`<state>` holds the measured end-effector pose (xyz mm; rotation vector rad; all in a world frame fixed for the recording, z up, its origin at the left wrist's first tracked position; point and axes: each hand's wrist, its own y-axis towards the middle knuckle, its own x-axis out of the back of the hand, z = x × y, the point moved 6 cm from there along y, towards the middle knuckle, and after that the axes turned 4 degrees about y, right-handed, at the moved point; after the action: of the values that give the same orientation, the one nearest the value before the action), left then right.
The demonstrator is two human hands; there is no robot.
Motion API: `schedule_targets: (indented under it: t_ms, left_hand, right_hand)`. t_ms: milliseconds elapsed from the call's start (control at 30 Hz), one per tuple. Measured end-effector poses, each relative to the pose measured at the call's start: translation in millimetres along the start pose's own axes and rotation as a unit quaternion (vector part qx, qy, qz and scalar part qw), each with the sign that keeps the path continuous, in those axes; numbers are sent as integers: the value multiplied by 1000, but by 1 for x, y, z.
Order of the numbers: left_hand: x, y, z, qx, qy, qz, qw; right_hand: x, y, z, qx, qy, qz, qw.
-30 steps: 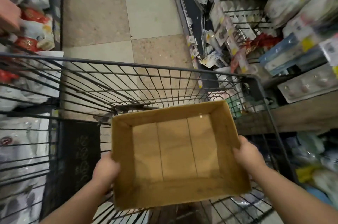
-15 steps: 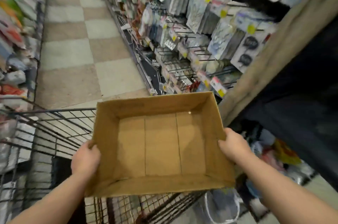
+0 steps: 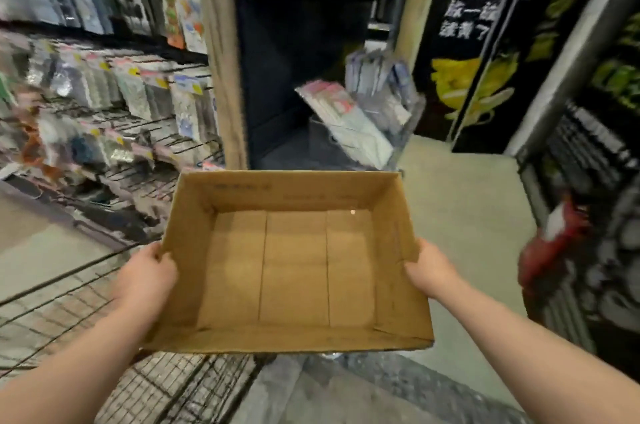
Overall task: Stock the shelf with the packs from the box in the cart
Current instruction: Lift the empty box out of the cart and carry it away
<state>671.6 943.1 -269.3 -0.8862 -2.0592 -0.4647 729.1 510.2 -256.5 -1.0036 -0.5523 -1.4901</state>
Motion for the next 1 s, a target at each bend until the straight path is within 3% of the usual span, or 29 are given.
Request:
schedule_targets:
  t_ms: [333,567,833,1000]
  left_hand:
    - [-116,-166,-156,-208,0,168,964]
    - [-205,-260,-252,-329,41,286,899]
    - [-294,-386,-341,-438,48,421,793]
    - [-333,-487,-364,-522,89,486,696]
  right_hand:
    - [127,-165,-226,-224,23,-112,968]
    - [140,-240,-335,-363,73,-149,917]
    - [122,-330,-416,-533,174,-223,797]
    - [92,-407,-435,-619,224,-275,701]
